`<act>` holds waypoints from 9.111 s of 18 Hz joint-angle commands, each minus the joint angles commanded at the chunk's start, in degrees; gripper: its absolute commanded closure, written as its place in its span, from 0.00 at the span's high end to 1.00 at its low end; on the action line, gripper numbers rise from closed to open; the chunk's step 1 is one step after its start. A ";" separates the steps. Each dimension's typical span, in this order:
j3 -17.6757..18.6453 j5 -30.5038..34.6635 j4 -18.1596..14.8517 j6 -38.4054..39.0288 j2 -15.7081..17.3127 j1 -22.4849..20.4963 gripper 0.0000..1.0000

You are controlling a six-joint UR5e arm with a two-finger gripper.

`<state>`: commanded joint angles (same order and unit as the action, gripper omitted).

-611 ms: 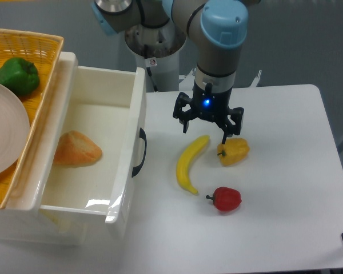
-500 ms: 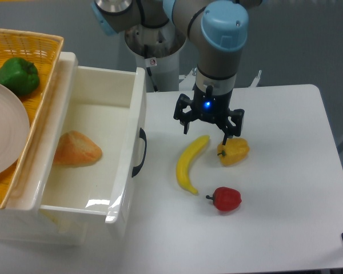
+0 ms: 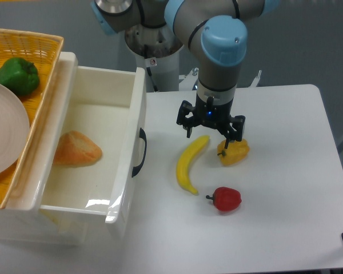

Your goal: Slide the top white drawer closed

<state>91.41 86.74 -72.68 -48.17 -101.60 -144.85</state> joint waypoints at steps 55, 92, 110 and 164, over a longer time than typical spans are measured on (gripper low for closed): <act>0.26 -13.09 -0.53 16.35 -10.73 4.13 1.00; -0.96 -13.35 0.44 16.17 -9.76 13.80 1.00; -1.14 -13.35 0.70 16.26 -9.84 16.53 1.00; -1.93 -9.06 0.53 6.60 -8.00 10.99 1.00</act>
<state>89.47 77.68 -72.16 -41.57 -109.60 -133.85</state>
